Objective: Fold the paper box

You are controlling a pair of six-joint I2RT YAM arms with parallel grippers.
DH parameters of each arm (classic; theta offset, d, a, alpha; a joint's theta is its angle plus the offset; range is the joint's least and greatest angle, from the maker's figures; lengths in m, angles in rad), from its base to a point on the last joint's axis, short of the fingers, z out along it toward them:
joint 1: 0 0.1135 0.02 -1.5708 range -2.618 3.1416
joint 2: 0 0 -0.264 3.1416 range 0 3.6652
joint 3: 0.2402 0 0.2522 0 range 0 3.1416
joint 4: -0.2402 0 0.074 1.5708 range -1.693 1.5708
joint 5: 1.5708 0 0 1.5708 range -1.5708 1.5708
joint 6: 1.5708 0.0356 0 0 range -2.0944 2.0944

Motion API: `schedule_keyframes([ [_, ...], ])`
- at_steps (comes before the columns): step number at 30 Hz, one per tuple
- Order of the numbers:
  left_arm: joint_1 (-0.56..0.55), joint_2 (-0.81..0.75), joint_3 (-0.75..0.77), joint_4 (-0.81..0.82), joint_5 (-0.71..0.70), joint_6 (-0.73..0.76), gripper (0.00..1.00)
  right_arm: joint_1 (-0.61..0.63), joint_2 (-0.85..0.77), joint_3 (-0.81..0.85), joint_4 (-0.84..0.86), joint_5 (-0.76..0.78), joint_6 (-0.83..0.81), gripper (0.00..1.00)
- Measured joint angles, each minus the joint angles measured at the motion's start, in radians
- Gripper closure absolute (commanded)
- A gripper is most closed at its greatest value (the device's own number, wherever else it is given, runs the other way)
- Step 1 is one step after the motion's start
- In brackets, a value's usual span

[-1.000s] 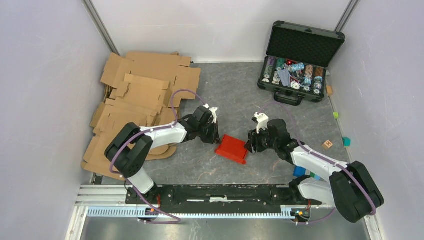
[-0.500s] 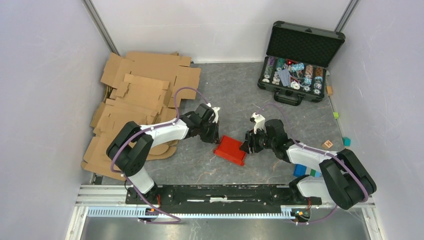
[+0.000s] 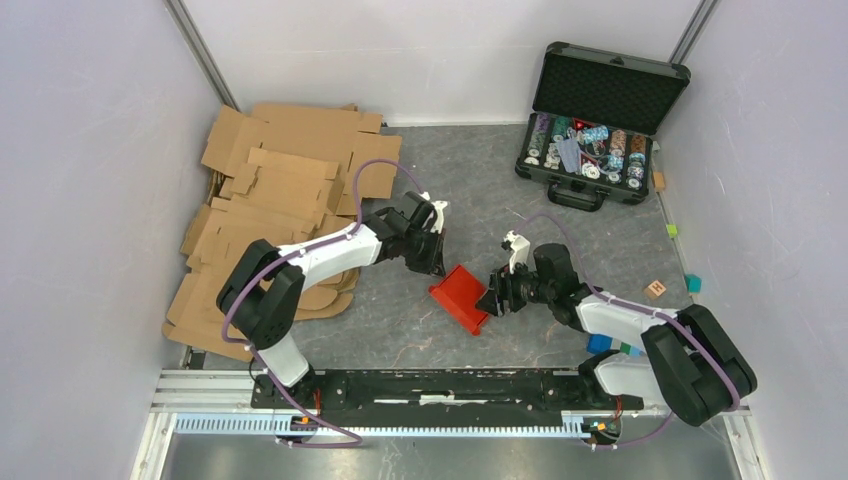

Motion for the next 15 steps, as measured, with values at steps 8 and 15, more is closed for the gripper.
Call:
schedule_keyframes([
  [8, 0.0, 0.007, 0.026, -0.029, 0.008, 0.0, 0.98, 0.071, -0.027, 0.014, -0.058, 0.011, -0.063, 0.02],
  [15, 0.0, 0.034, 0.032, -0.048, 0.014, 0.001, 0.97, 0.203, -0.008, 0.122, -0.196, 0.161, -0.132, 0.02],
])
